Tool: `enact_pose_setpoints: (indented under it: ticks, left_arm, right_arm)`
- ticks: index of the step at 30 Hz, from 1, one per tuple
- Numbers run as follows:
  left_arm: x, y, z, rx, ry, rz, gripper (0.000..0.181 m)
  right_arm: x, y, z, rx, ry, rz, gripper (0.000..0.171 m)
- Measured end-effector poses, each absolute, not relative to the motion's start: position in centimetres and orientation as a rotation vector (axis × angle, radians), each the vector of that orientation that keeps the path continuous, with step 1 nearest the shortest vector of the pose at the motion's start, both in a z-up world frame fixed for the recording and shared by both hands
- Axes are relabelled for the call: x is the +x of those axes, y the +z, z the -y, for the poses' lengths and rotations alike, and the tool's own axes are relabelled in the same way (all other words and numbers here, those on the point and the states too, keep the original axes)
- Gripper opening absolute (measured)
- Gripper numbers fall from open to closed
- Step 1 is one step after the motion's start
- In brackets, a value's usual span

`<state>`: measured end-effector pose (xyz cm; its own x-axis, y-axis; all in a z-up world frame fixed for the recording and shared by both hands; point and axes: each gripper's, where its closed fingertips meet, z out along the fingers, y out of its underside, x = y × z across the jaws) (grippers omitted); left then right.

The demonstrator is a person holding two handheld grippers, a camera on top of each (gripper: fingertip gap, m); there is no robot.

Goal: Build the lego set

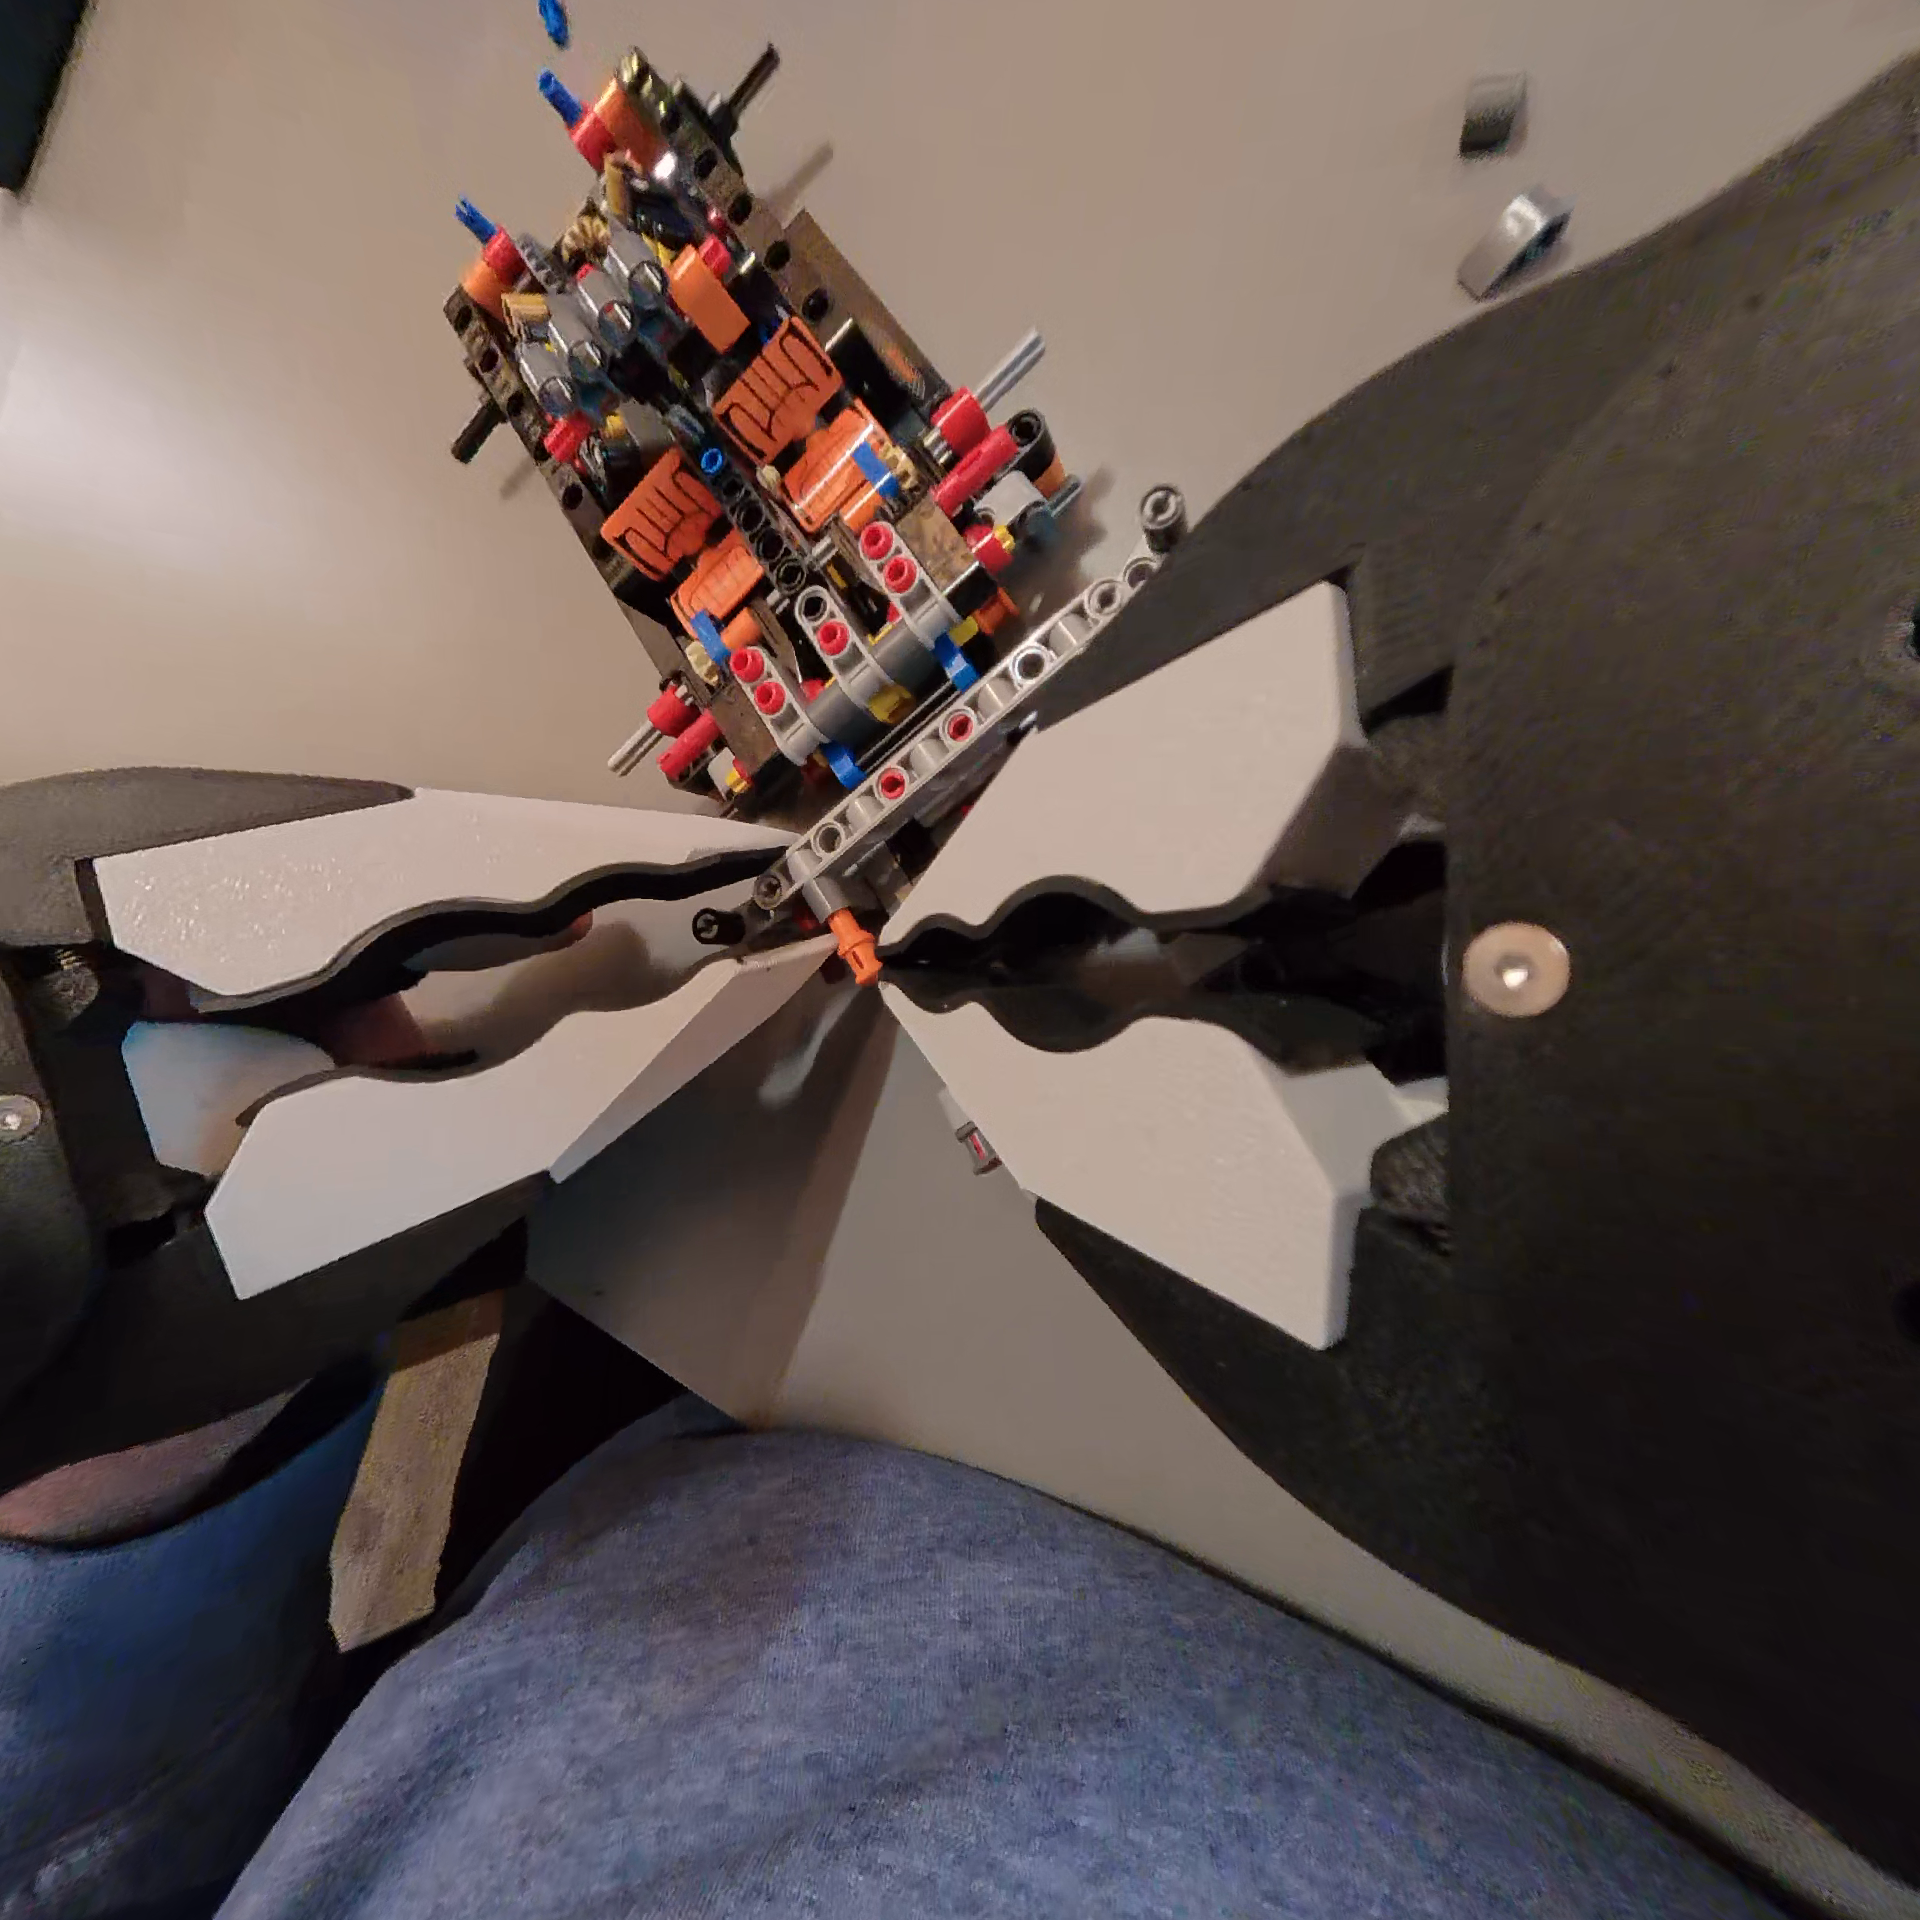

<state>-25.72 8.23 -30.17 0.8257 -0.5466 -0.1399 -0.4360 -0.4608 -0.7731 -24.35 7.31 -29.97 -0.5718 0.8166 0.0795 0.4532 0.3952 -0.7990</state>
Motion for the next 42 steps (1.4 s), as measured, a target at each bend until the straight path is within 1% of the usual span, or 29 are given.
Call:
enact_pose_setpoints:
  ticks: [5, 7, 9, 11, 27, 34, 35, 36, 39, 42]
  left_arm:
    - [-25.6, -30.2, -8.2, -2.124, -0.149, -0.714, 0.013]
    - [-25.5, -30.2, -8.2, -2.122, -0.145, -0.717, 0.013]
    - [-25.5, -30.2, -8.3, -2.126, -0.143, -0.707, 0.013]
    - [-25.6, -30.2, -8.3, -2.134, -0.141, -0.693, 0.013]
    - [-25.8, -30.2, -8.8, -2.15, -0.104, -0.67, 0.012]
    - [-25.7, -30.1, -8.4, -2.134, -0.142, -0.684, 0.015]
    - [-25.9, -30.0, -8.3, -2.133, -0.141, -0.669, 0.021]
    - [-25.9, -29.8, -8.1, -2.127, -0.14, -0.657, 0.024]
    - [-25.9, -29.5, -7.7, -2.127, -0.133, -0.623, 0.03]
    - [-25.1, -29.6, -7.4, -2.142, -0.105, -0.608, 0.035]
  right_arm:
    - [-24.4, -29.9, -7.5, -1.04, 0.962, 2.192, 0.0]
    - [-24.3, -29.8, -7.6, -1.011, 0.915, 2.19, 0.003]
    - [-24.2, -29.9, -7.4, -0.983, 0.903, 2.197, 0.0]
    - [-24.3, -29.9, -7.4, -0.952, 0.868, 2.192, 0.0]
    - [-24.6, -30.1, -7.9, -1.055, 0.968, 2.194, 0.0]
    - [-24.3, -30.0, -7.8, -1.008, 0.916, 2.184, 0.0]
    - [-24.2, -29.8, -8.1, -1.014, 0.902, 2.181, 0.006]
    - [-23.9, -29.6, -8.2, -1.004, 0.901, 2.19, 0.011]
    - [-23.2, -29.0, -7.6, -0.913, 0.873, 2.247, 0.01]
    - [-23.4, -28.3, -8.0, -0.848, 0.85, 2.276, 0.022]
